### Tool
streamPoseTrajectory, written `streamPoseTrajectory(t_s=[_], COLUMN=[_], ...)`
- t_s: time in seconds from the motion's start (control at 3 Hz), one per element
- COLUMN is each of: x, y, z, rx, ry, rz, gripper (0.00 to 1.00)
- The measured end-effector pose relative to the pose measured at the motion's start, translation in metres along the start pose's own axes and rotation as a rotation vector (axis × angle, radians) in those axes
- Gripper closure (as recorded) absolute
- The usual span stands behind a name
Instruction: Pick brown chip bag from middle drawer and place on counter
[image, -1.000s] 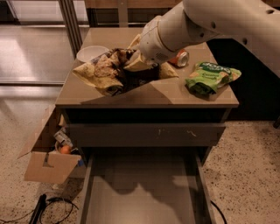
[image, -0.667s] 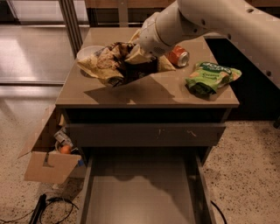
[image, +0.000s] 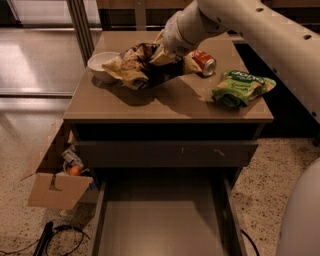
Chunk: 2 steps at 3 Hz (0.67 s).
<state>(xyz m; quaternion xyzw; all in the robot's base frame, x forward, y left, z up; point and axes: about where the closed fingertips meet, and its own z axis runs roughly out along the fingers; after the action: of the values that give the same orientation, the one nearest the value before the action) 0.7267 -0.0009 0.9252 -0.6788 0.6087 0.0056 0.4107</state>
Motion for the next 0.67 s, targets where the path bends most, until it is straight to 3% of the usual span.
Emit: streamPoseTrajectory(t_s=[0.67], x=[0.025], y=[0.018], z=[-0.025], rx=[0.005], ry=[0.009], rz=[-0.002], gripper=[1.00])
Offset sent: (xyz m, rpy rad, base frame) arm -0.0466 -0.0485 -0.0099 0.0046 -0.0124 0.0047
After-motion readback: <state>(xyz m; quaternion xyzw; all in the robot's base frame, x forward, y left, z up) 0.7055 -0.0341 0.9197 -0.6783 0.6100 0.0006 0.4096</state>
